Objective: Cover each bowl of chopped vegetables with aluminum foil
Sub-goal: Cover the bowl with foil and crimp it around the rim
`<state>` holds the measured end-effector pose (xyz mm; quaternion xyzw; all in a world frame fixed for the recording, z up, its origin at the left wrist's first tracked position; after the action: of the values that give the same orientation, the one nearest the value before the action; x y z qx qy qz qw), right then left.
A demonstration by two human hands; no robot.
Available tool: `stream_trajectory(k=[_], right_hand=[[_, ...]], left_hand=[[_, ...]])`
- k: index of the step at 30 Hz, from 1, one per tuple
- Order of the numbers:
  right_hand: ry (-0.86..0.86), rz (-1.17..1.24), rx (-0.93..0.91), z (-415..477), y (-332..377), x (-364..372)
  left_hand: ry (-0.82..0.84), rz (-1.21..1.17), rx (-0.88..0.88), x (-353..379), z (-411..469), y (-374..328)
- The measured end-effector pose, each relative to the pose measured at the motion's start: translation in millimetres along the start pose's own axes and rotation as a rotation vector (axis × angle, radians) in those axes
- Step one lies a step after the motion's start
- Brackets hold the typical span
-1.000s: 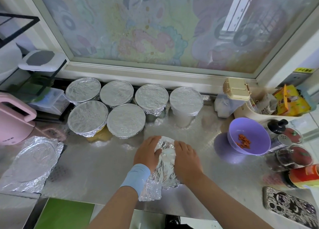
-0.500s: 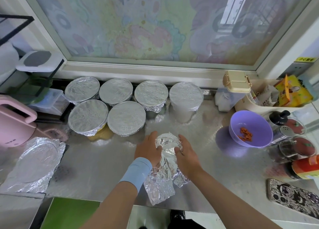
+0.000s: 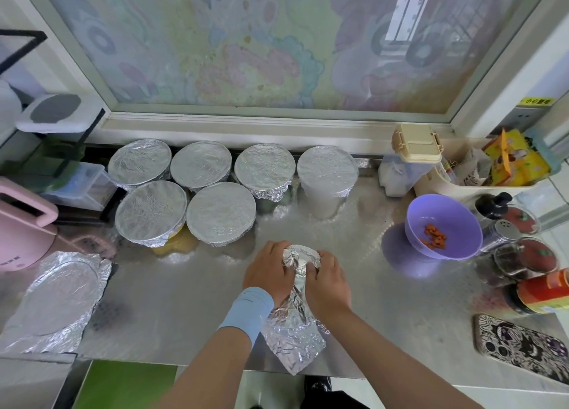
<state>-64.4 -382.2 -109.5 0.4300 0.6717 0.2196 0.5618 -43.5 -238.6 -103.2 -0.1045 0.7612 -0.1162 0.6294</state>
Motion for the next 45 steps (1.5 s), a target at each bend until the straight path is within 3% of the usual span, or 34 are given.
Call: stream_trajectory(k=[4,8,10,13,16,22,26,29,31,33,36,40,45], right_hand=[[0.066,-0.054,-0.098,4.0,0.9,-1.1],[-0.03,-0.289,-0.239,-2.5,6.3,-5.0],[-0.055,-0.32,-0.231,-7.3,6.2,-4.0],[0.0,-0.144,-0.098,-7.1,-1.0,-0.1],[0.004,-0.026,-0.073,-2.7,-2.4,-1.0],[0.073,-0.07,-0.137,3.4,0.5,-4.1],[0.205,-0.207,-0.335,9.8,9.8,-7.8],[0.096,-0.381,-0.44,4.7,13.3,-14.4],[0.011,-0.422,-0.393,-7.5,14.3,-15.9],[0.022,-0.365,-0.261,-22.1,11.0,-9.0],[-0.006,-0.211,-0.038,-31.9,-0.8,0.0],[-0.037,-0.109,-0.049,-27.3,-4.3,-1.1],[-0.011,-0.092,-0.112,-19.5,-2.1,-3.9]], left_hand=[[0.028,-0.052,-0.09,1.4,-3.0,2.9],[-0.06,0.042,0.029,-6.2,6.8,3.1],[-0.034,0.0,0.125,-5.9,8.2,-0.8],[-0.021,0.047,0.191,0.3,8.3,-5.0],[-0.012,0.046,0.123,2.8,9.9,-4.8],[0.005,-0.005,0.004,5.3,4.5,-2.3],[0.008,-0.054,-0.126,4.1,-13.1,-1.0],[-0.033,0.087,-0.103,-5.2,-13.2,1.2],[-0.069,0.117,0.03,-11.0,-6.1,-2.1],[0.0,0.047,0.191,-10.5,1.2,-10.9],[0.076,0.074,0.285,-2.3,1.0,-17.7],[-0.001,0.086,0.181,2.9,-7.1,-12.7],[0.064,-0.009,0.006,2.3,-9.9,-10.7]])
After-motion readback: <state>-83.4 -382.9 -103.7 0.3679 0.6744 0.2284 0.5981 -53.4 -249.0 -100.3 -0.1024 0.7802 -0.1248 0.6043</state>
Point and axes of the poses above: each hand's wrist, its own z-axis towards the middle knuckle, its own x-axis out of the palm, y = z × x, the point moved 4 cm from there along z, towards the middle knuckle, and after that the axes turned 14 degrees about z, right-handed, at the moved point
